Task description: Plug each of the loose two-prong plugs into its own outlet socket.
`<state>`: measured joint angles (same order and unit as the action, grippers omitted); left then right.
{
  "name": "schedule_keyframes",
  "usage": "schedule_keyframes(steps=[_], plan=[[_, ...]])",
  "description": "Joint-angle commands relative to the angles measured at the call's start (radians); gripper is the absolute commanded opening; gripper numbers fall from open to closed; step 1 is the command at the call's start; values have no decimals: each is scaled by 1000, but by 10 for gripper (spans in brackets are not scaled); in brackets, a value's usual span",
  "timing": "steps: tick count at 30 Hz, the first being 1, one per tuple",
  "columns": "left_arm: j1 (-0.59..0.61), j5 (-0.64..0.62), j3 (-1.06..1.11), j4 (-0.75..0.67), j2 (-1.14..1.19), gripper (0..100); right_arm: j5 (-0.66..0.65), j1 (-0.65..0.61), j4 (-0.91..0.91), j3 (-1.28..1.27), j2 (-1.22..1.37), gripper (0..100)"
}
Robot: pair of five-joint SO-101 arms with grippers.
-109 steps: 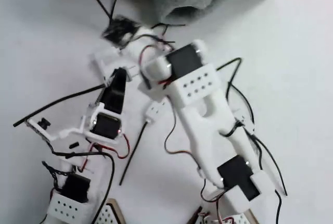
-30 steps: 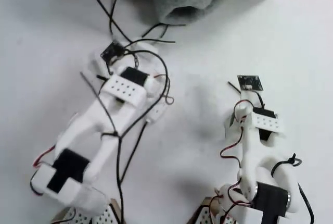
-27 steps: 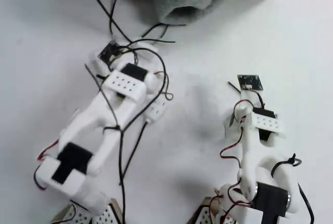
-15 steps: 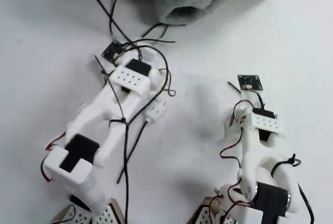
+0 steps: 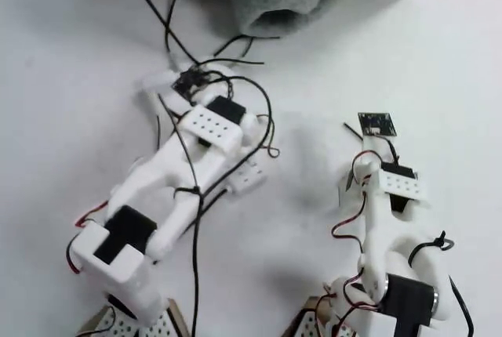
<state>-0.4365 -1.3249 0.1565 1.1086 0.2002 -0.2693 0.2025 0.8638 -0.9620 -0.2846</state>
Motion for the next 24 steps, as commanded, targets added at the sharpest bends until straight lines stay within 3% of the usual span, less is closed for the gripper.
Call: schedule_keyframes(steps=[1, 13, 24], plan=[[19, -5, -23, 6, -70, 28, 9, 4, -12, 3, -33, 45], [-36, -5, -9, 29, -186, 28, 9, 2, -13, 3, -33, 45], [-42, 138, 278, -282, -188, 28, 9, 2, -13, 2, -31, 45]])
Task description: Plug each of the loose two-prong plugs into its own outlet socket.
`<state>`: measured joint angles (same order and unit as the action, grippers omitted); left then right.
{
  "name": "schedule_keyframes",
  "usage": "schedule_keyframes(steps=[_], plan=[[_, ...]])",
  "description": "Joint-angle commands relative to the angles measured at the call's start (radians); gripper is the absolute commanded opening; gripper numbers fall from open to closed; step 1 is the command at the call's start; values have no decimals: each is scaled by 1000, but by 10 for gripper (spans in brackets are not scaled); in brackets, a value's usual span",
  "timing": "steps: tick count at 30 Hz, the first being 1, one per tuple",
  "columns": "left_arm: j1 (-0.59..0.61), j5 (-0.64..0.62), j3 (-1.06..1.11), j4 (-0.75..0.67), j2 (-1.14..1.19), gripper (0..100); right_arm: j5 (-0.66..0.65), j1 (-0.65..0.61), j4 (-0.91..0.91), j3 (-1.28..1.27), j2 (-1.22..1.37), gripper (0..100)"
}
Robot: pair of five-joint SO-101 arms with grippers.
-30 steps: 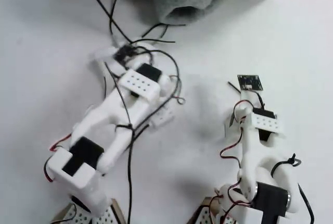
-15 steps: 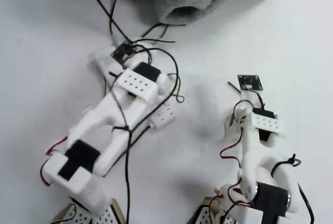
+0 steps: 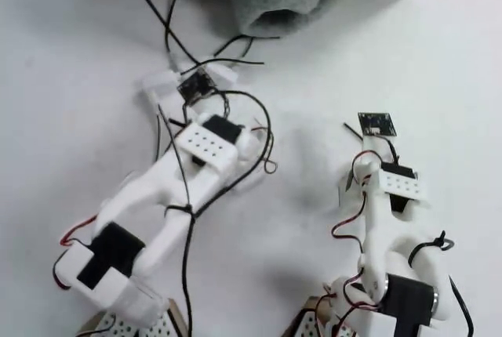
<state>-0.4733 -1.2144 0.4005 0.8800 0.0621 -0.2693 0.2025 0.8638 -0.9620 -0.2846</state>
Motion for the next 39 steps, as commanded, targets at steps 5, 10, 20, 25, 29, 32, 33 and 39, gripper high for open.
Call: schedule_keyframes(steps=[5, 10, 20, 25, 29, 32, 33, 39], plan=[[-13, 26, 43, -49, -53, 28, 9, 2, -13, 2, -31, 45], [-13, 28, -9, 58, -70, 28, 8, 2, -13, 2, -31, 45], [-13, 28, -124, 210, -97, 28, 9, 2, -13, 2, -31, 45], [-13, 55, -115, 147, -94, 28, 9, 2, -13, 2, -31, 45], [-13, 81, -106, 109, -50, 28, 9, 2, -13, 2, -31, 45], [-13, 81, -106, 104, -13, 28, 9, 2, -13, 2, -31, 45], [-13, 81, -106, 107, -5, 28, 9, 2, -13, 2, -31, 45], [-62, 81, -107, 147, -4, 28, 9, 2, -13, 2, -31, 45]])
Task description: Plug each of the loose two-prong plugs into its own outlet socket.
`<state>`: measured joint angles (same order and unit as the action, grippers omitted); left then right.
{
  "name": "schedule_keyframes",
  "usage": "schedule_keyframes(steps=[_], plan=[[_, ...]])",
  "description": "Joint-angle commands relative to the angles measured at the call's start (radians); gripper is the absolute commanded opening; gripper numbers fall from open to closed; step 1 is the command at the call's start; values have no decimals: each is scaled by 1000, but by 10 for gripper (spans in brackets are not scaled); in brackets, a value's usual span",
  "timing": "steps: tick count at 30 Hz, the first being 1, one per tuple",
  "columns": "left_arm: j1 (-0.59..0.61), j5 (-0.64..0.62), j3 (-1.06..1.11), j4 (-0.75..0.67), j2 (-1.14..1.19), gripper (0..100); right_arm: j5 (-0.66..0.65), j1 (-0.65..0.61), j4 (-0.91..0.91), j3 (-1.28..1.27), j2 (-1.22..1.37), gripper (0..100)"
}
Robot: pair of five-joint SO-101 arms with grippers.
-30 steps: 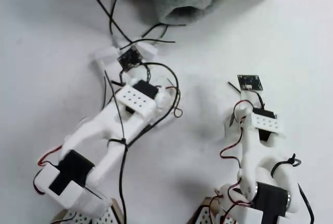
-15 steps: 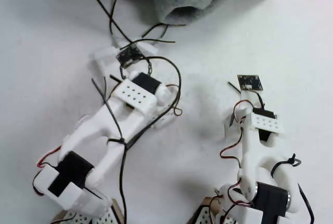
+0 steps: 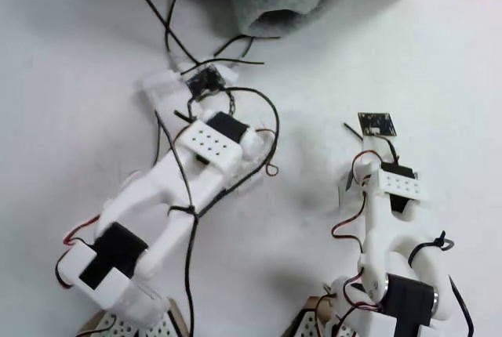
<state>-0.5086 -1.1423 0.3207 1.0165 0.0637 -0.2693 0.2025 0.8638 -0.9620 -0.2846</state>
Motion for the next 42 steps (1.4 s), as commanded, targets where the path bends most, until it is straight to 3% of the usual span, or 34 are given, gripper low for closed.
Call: schedule_keyframes(steps=[1, 17, 26, 33, 42], plan=[[-30, 8, -28, 11, -5, 28, 9, 2, -13, 2, -31, 45], [50, 9, -15, 17, 15, 28, 9, 2, -13, 2, -31, 45], [36, 11, -100, 20, 145, 28, 9, 4, -13, 2, -31, 45], [-44, 11, -141, 112, 113, 28, 9, 4, -13, 2, -31, 45], [-42, 11, -141, 140, 105, 28, 9, 4, -13, 2, -31, 45]])
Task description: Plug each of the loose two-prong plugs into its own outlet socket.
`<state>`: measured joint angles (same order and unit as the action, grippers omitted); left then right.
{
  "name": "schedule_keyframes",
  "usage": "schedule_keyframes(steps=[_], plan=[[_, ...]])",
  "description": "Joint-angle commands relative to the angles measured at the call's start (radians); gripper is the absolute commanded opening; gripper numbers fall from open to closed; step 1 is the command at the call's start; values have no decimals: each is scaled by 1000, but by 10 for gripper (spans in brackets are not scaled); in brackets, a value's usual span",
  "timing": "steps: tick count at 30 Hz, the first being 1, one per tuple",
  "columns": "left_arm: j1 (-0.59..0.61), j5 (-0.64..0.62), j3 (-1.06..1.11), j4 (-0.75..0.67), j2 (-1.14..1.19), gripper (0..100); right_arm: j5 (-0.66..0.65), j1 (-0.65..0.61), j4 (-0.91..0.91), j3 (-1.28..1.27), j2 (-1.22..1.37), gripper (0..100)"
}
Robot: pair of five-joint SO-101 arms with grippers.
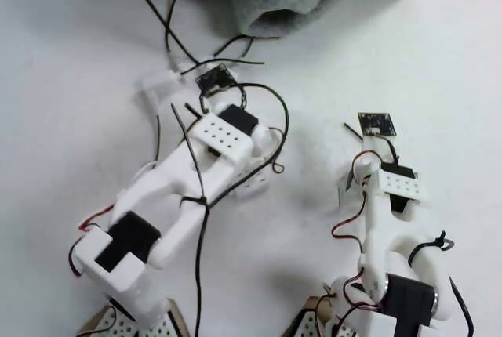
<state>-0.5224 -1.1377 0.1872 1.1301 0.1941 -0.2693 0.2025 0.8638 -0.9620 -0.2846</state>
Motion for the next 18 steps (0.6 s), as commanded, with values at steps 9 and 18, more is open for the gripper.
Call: schedule_keyframes(steps=[9, 18], plan=[[-39, 8, -26, 38, -96, 28, 9, 4, -13, 2, -31, 45], [-45, 133, 84, -40, -81, 28, 9, 4, -13, 2, -31, 45]])
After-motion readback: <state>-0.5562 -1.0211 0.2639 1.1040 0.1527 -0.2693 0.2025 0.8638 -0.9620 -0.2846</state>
